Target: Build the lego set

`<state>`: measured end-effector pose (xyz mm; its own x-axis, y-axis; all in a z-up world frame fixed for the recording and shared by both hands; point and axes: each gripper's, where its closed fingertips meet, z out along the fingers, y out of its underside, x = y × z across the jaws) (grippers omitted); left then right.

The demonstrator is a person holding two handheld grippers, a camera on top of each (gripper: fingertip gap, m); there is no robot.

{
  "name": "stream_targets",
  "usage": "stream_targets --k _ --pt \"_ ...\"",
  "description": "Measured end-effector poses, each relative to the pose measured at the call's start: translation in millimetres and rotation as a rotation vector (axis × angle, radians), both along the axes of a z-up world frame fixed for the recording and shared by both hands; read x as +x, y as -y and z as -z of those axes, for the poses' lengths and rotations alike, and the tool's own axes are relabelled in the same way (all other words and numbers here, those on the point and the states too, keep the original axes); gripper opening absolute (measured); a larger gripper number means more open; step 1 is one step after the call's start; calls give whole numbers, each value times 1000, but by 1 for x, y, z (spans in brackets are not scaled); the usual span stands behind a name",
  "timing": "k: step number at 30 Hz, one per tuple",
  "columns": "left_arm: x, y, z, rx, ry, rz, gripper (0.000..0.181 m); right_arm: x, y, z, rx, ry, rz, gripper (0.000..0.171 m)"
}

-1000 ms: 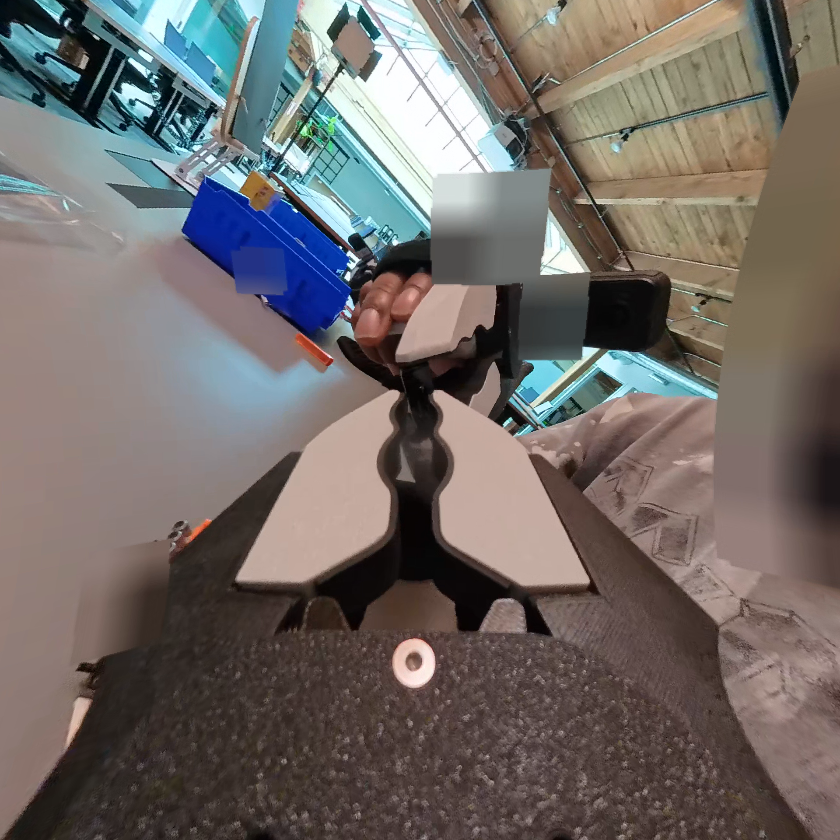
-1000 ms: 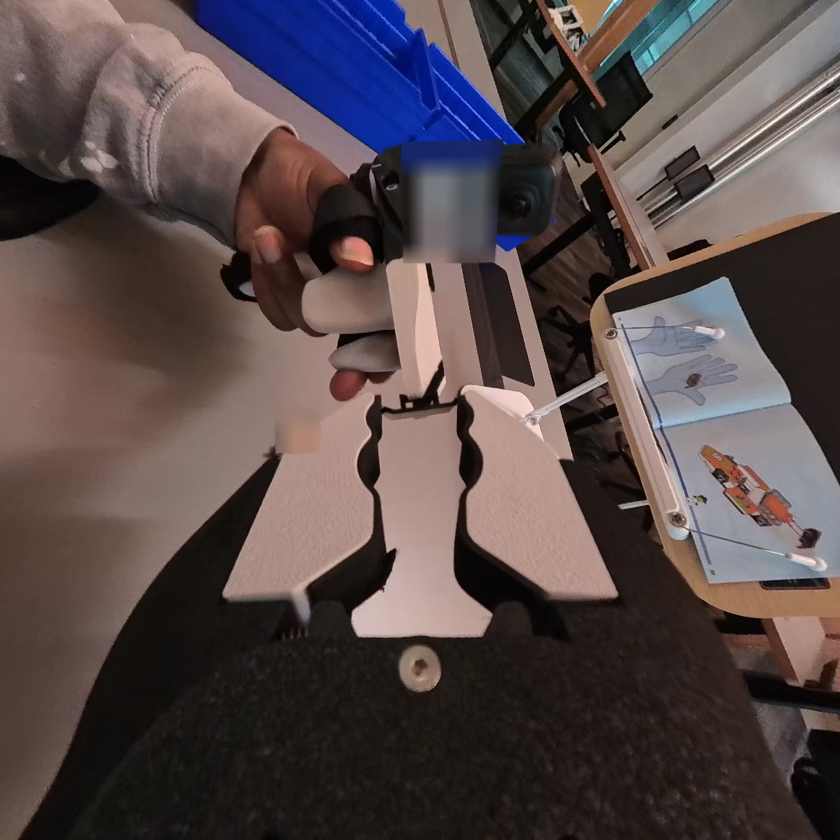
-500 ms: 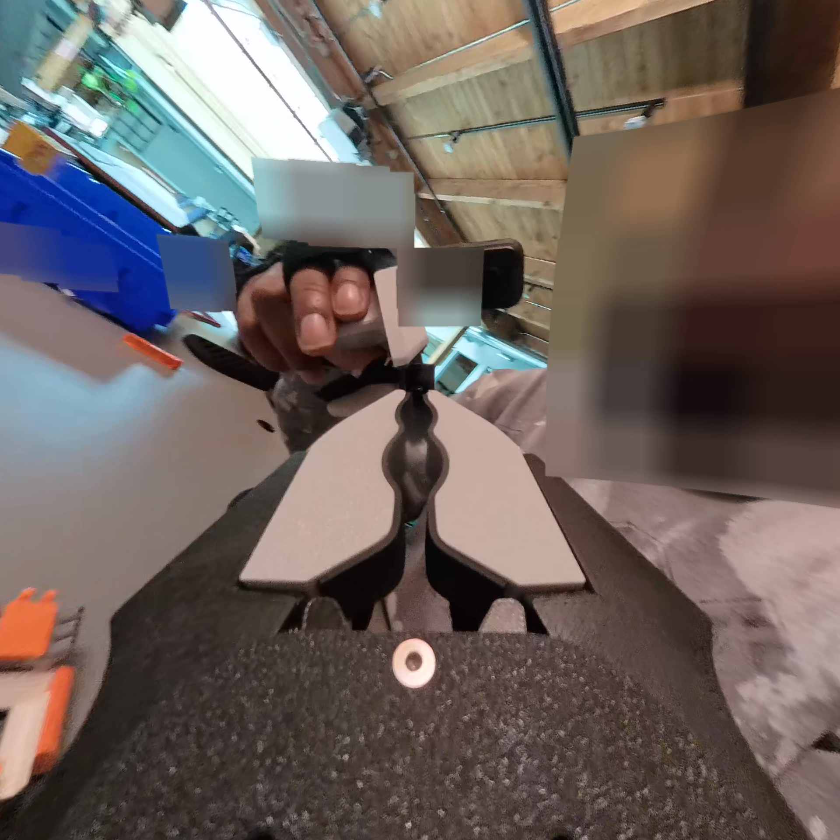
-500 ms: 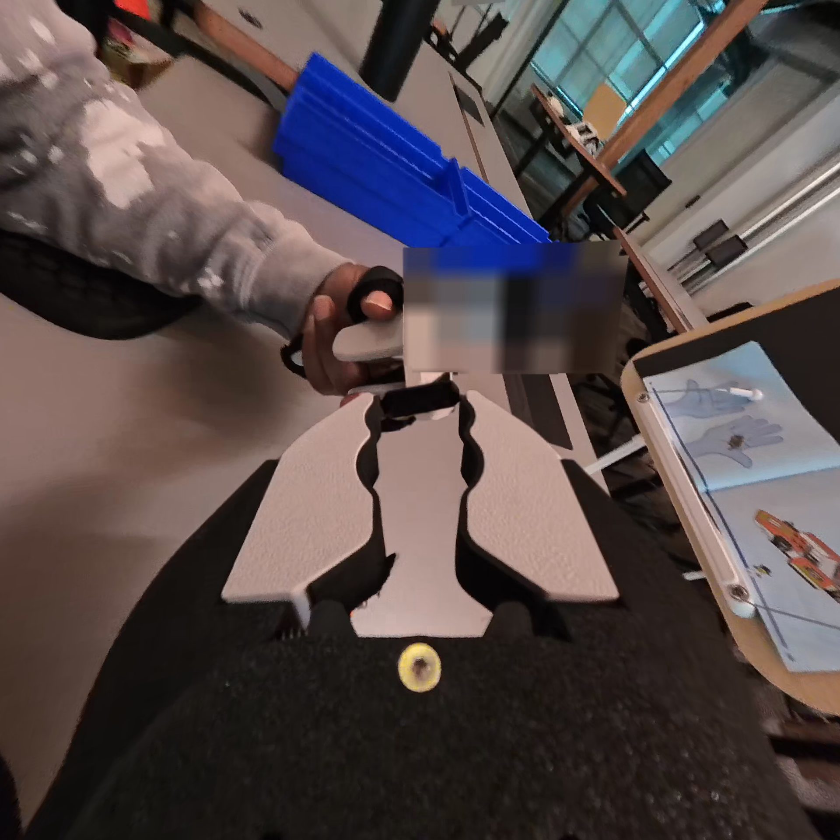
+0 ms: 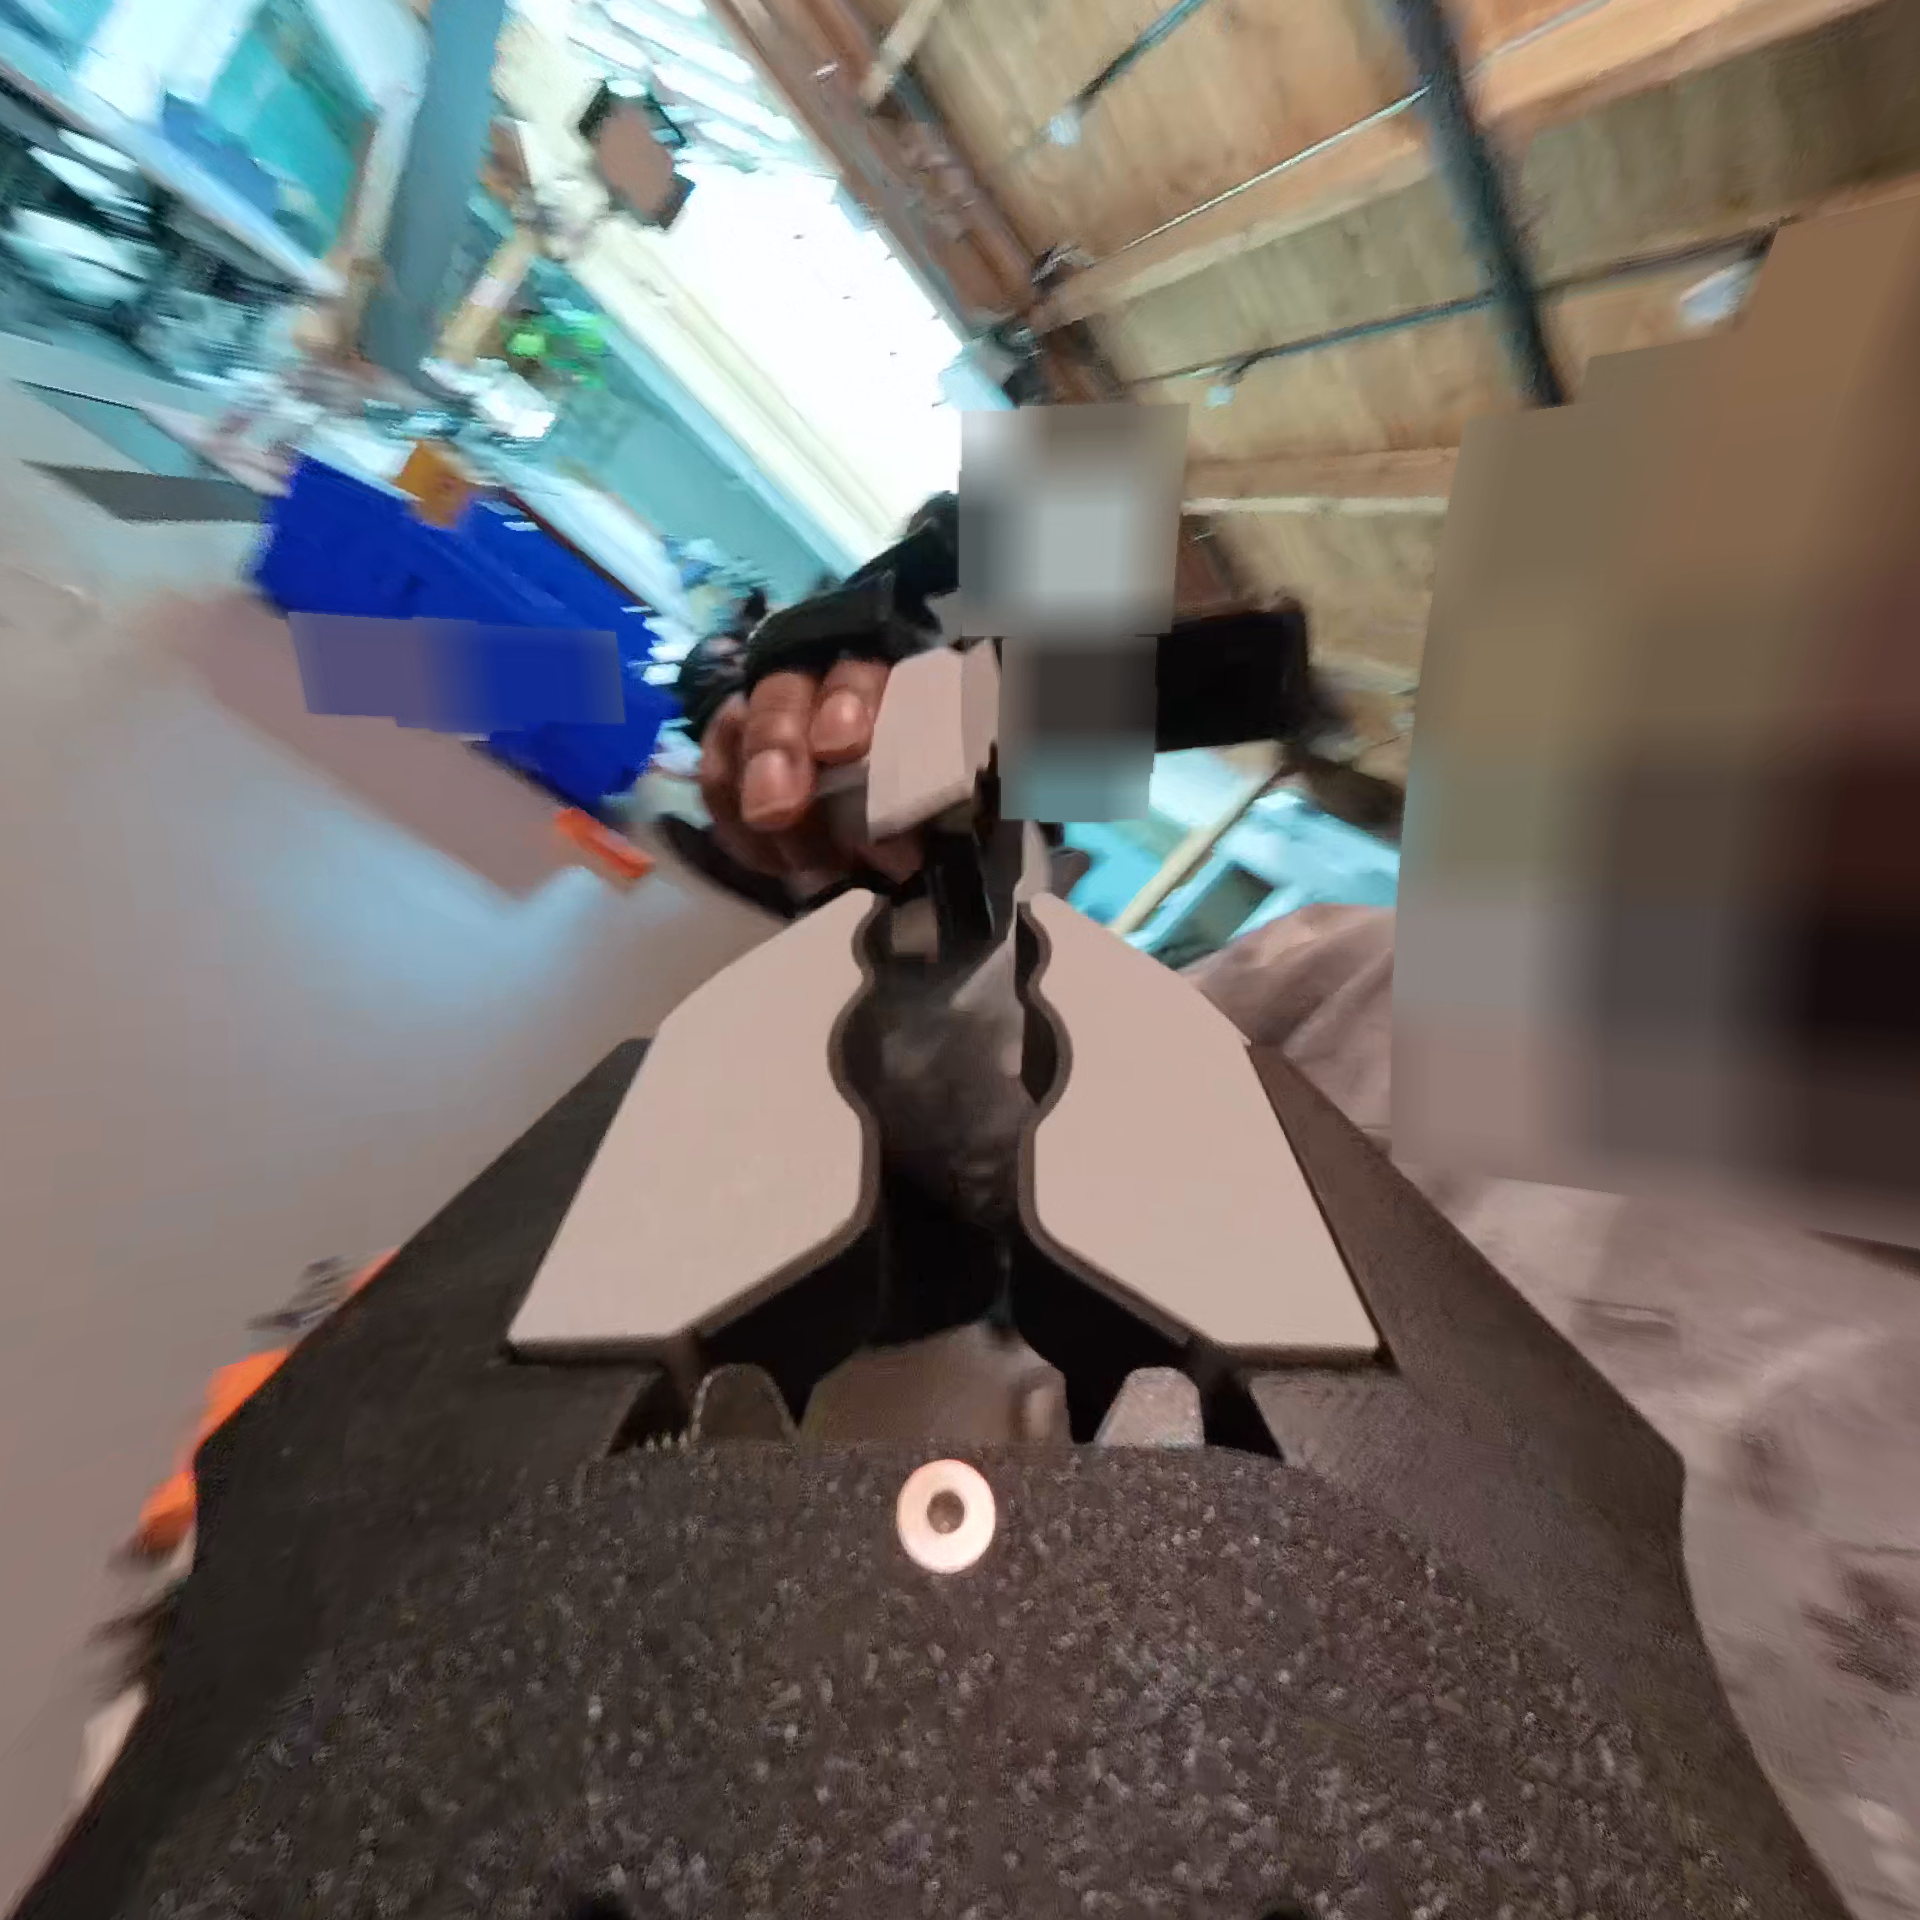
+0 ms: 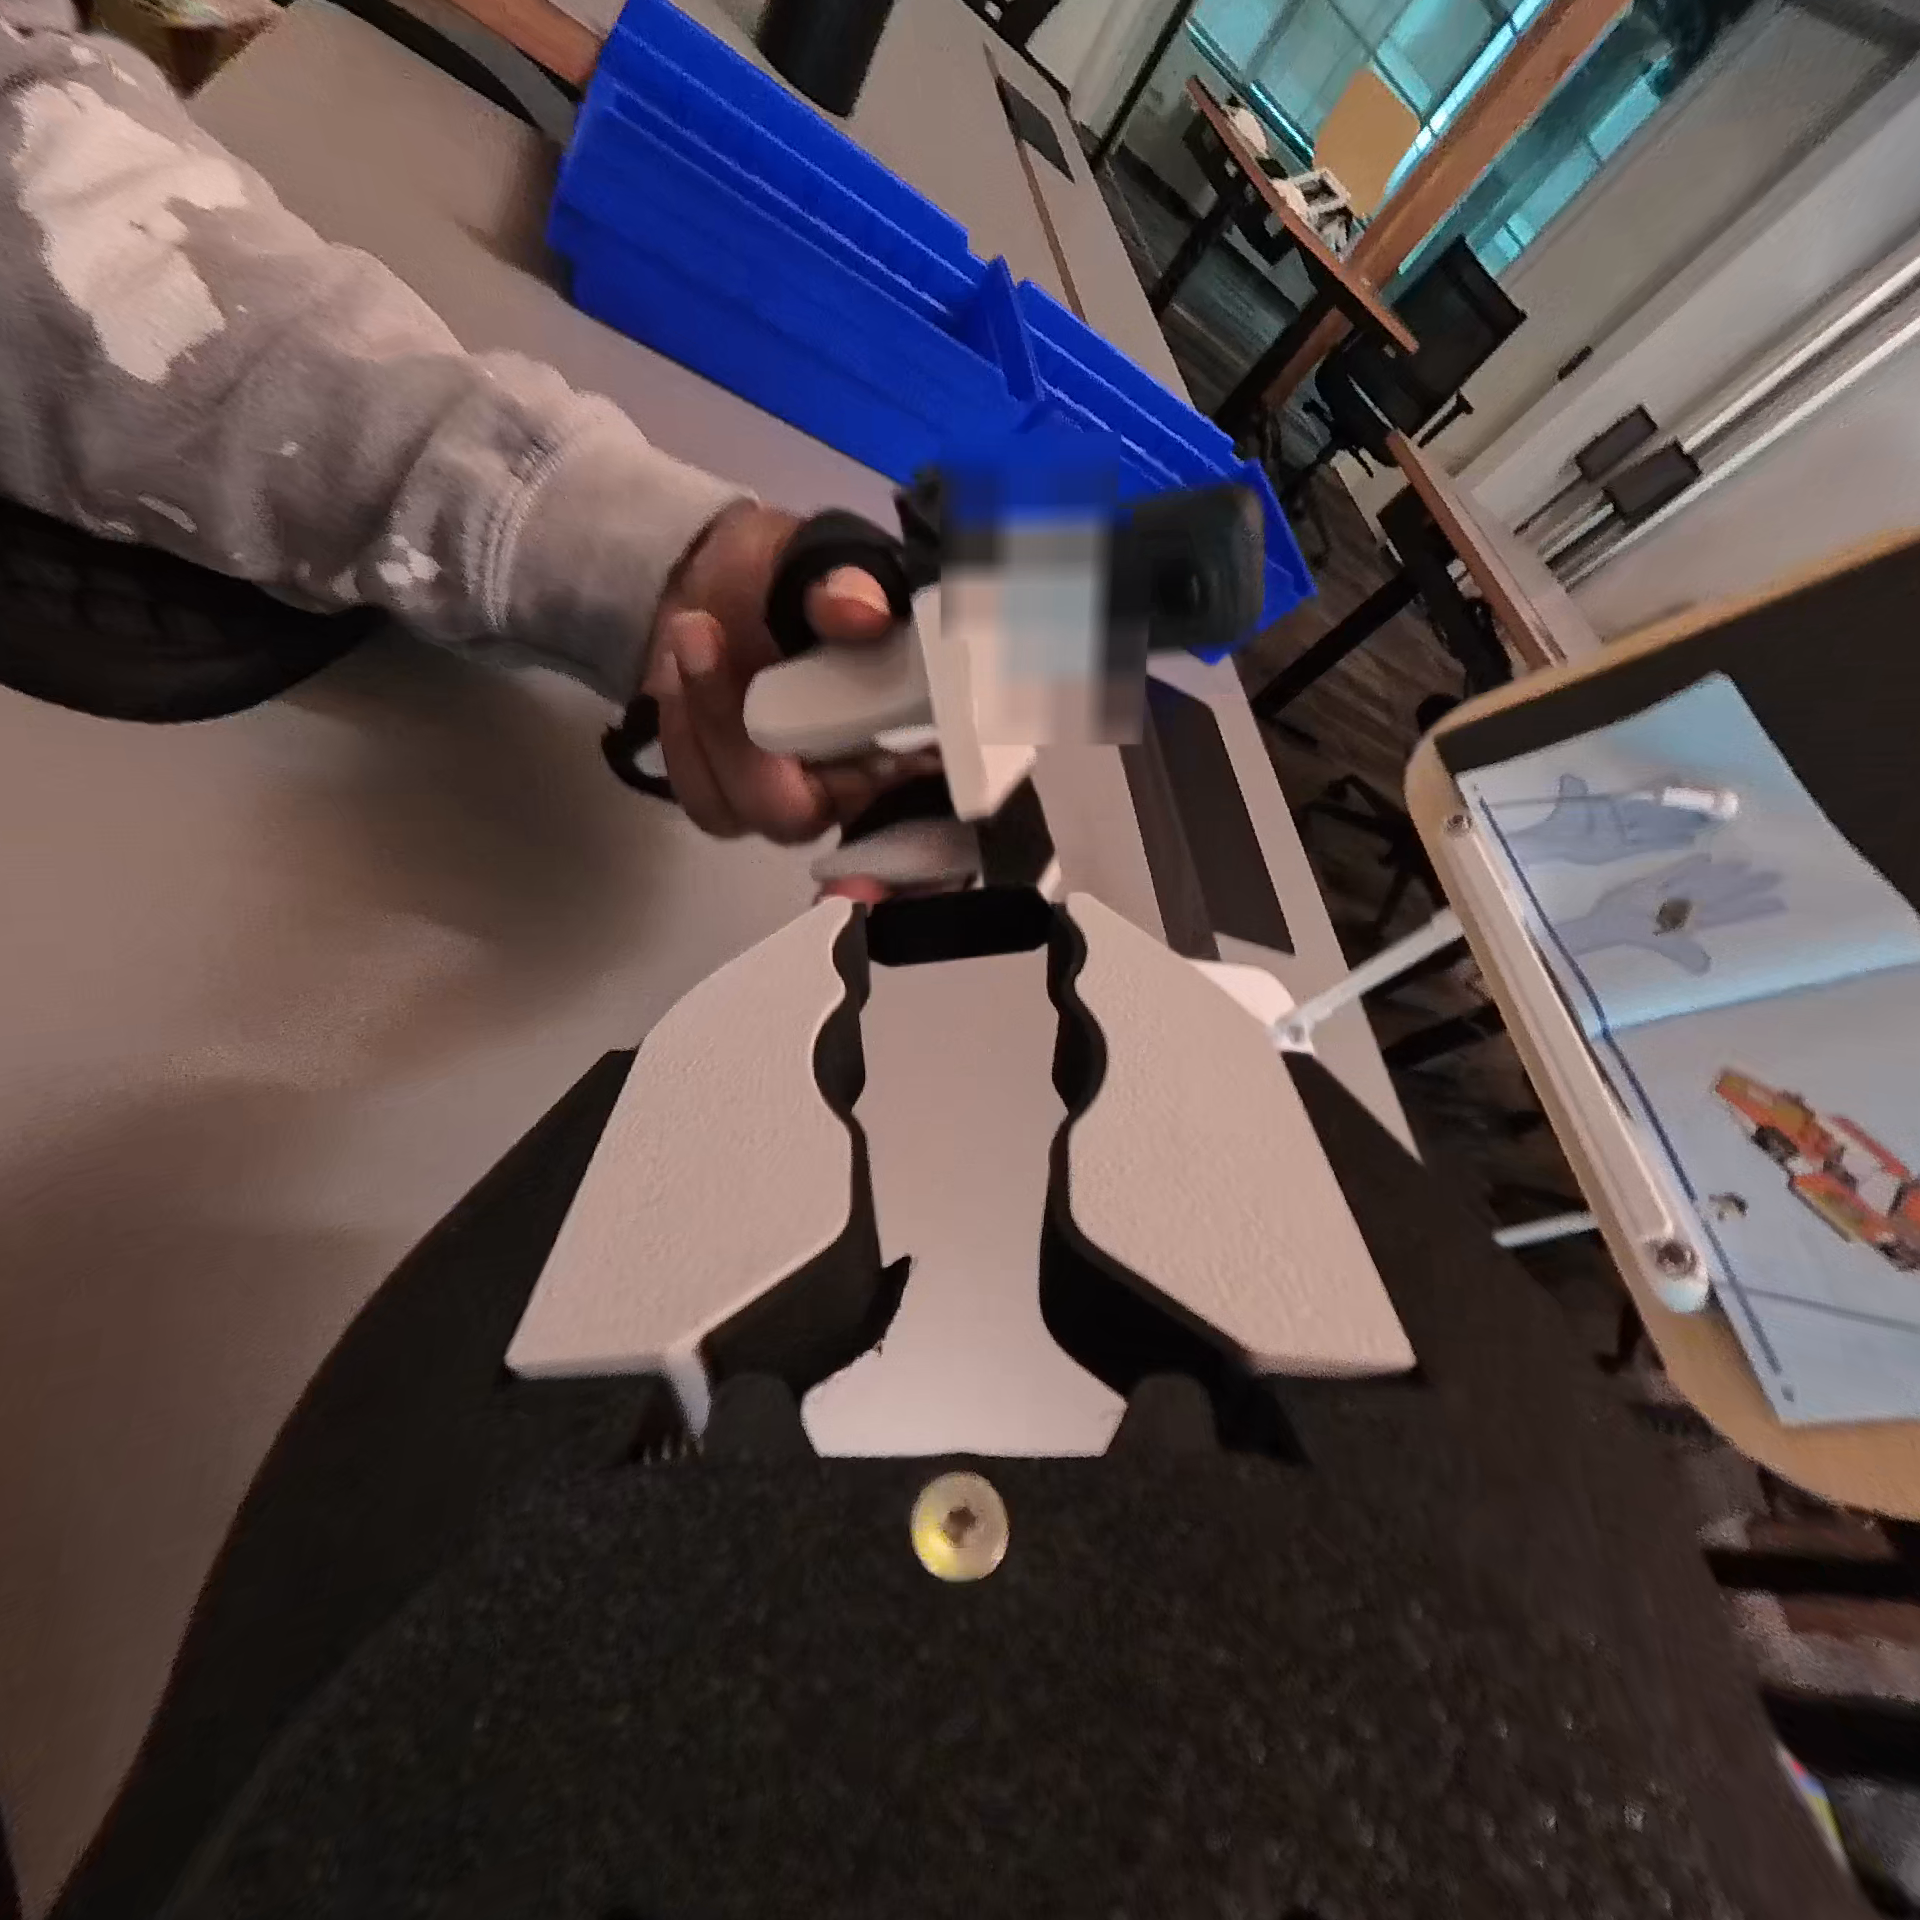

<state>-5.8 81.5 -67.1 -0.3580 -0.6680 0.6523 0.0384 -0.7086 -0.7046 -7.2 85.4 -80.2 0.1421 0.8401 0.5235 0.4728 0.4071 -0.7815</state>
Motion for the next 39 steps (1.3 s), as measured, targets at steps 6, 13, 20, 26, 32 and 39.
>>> stream_targets --k 6,13,20,26,32,39 --pt "-15 -35 56 564 -598 -302 32 59 -31 15 -182 -109 122 33" --pt "-5 -33 110 786 -884 -127 40 99 -24 63 -365 -202 207 33" --pt "12 -15 171 893 -1124 159 61 92 -14 95 -428 -177 185 33" --pt "24 -15 196 948 -1187 196 74 95 -7 100 -437 -155 165 33" --pt "33 -17 197 934 -1149 139 51 98 -4 95 -430 -157 161 33" --pt "38 -11 173 939 -964 -15 51 88 5 98 -448 -124 135 33"
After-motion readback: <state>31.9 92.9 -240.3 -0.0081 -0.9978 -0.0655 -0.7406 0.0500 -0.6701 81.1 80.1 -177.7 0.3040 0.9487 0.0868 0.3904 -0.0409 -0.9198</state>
